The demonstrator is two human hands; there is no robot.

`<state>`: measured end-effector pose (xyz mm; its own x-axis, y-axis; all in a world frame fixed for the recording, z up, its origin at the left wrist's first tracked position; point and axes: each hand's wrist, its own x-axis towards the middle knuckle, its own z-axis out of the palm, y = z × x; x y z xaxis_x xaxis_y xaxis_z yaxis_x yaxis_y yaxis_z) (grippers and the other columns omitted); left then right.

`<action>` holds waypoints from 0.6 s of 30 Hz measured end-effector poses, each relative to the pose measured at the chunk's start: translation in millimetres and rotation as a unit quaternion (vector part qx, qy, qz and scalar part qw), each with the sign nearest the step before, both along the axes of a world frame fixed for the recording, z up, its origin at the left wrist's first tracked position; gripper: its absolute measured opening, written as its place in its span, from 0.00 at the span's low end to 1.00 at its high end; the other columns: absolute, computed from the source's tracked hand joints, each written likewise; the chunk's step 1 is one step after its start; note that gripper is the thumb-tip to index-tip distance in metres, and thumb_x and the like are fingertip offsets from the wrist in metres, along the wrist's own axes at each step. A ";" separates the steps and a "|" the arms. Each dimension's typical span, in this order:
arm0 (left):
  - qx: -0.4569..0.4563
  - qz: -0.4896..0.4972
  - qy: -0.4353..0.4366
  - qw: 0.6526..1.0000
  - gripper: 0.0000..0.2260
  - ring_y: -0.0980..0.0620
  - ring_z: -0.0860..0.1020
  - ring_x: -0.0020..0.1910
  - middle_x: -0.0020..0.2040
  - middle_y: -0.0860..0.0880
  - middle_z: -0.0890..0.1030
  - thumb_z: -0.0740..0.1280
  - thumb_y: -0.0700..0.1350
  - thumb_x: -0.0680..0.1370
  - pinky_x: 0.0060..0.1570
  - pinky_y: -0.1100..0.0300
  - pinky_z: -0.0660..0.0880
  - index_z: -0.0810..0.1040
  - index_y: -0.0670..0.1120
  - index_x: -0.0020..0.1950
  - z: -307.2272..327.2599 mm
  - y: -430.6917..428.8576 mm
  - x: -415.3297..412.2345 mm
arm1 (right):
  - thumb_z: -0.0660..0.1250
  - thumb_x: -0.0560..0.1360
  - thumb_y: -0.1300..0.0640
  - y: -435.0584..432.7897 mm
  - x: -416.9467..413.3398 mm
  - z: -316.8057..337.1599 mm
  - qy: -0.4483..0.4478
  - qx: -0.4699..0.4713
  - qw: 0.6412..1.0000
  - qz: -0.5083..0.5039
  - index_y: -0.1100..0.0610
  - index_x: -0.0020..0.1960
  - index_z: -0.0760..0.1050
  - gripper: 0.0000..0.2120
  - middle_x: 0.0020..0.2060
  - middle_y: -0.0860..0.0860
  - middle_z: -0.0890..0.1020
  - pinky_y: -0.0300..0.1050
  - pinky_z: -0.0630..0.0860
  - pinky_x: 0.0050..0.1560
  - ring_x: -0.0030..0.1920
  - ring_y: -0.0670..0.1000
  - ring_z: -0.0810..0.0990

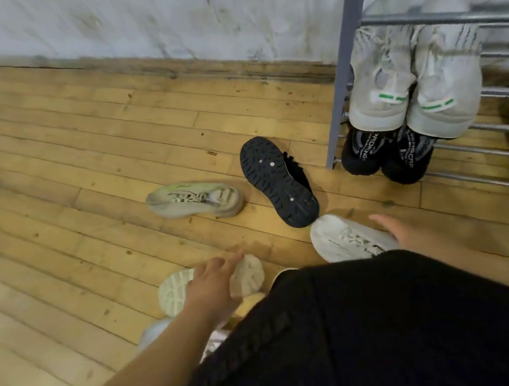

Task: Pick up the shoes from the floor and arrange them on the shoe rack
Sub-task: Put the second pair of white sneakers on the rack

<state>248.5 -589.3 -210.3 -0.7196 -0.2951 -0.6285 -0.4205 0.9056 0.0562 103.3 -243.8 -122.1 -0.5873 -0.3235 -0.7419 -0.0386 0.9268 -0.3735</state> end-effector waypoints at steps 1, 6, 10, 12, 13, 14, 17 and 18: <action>-0.006 -0.001 0.006 1.000 0.38 0.43 0.65 0.72 0.75 0.53 0.67 0.65 0.66 0.74 0.71 0.42 0.65 0.48 0.69 0.79 6.6 -0.1 -2.6 | 0.71 0.46 0.25 -2.1 -7.6 0.8 0.005 0.009 1.000 0.017 0.41 0.82 0.50 0.68 0.70 0.46 0.74 0.52 0.79 0.58 0.56 0.48 0.78; 0.141 0.149 0.199 0.958 0.42 0.48 0.75 0.64 0.68 0.53 0.73 0.74 0.58 0.71 0.65 0.48 0.73 0.57 0.64 0.81 72.3 -2.7 -27.0 | 0.77 0.57 0.30 -27.3 -39.2 51.9 0.036 0.001 0.993 0.109 0.45 0.83 0.49 0.63 0.77 0.48 0.68 0.43 0.73 0.64 0.69 0.51 0.74; 0.409 0.330 0.288 0.801 0.33 0.51 0.80 0.56 0.57 0.53 0.83 0.71 0.48 0.73 0.59 0.49 0.76 0.67 0.62 0.77 144.0 -15.6 -42.8 | 0.76 0.68 0.46 -50.5 -51.5 103.8 0.018 0.038 0.986 0.159 0.45 0.84 0.47 0.53 0.52 0.40 0.74 0.34 0.69 0.37 0.44 0.42 0.75; 0.512 0.360 0.277 0.729 0.23 0.49 0.80 0.46 0.48 0.49 0.82 0.66 0.49 0.72 0.51 0.51 0.77 0.77 0.57 0.68 171.4 -22.1 -44.4 | 0.76 0.70 0.46 -63.3 -54.5 134.3 0.021 0.041 0.980 0.196 0.45 0.84 0.46 0.53 0.63 0.46 0.74 0.39 0.74 0.44 0.49 0.45 0.77; 0.554 0.363 0.273 0.697 0.16 0.47 0.78 0.41 0.45 0.46 0.79 0.65 0.50 0.73 0.46 0.51 0.76 0.81 0.54 0.60 185.1 -22.2 -42.8 | 0.76 0.70 0.45 -69.1 -55.7 151.3 0.032 0.036 0.977 0.206 0.44 0.84 0.46 0.52 0.70 0.50 0.72 0.43 0.76 0.52 0.55 0.49 0.77; 0.587 0.378 0.269 0.663 0.11 0.47 0.75 0.36 0.42 0.43 0.74 0.63 0.50 0.74 0.41 0.53 0.74 0.82 0.52 0.52 194.5 -21.4 -40.4 | 0.76 0.70 0.44 -75.4 -55.8 167.8 0.048 0.028 0.976 0.209 0.43 0.84 0.46 0.52 0.75 0.51 0.68 0.46 0.76 0.59 0.61 0.52 0.75; 0.524 0.408 0.290 0.689 0.16 0.47 0.79 0.41 0.51 0.41 0.79 0.59 0.43 0.81 0.42 0.54 0.75 0.79 0.59 0.64 211.0 -22.6 -34.4 | 0.76 0.71 0.44 -94.8 -49.3 212.5 0.120 -0.004 0.969 0.218 0.42 0.83 0.47 0.51 0.78 0.54 0.66 0.51 0.74 0.67 0.68 0.57 0.74; 0.446 0.416 0.313 0.728 0.22 0.48 0.80 0.46 0.61 0.42 0.79 0.59 0.43 0.83 0.45 0.53 0.75 0.71 0.62 0.74 214.1 -24.0 -31.2 | 0.76 0.71 0.45 -100.0 -45.4 224.6 0.144 -0.013 0.964 0.222 0.43 0.83 0.48 0.51 0.78 0.54 0.66 0.51 0.73 0.67 0.69 0.57 0.73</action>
<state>217.3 -613.3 3.8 -0.7527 -0.4680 -0.4630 -0.4413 -0.1632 0.8824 57.9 -343.8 102.5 -0.5667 -0.6072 -0.5570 -0.5351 0.7852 -0.3116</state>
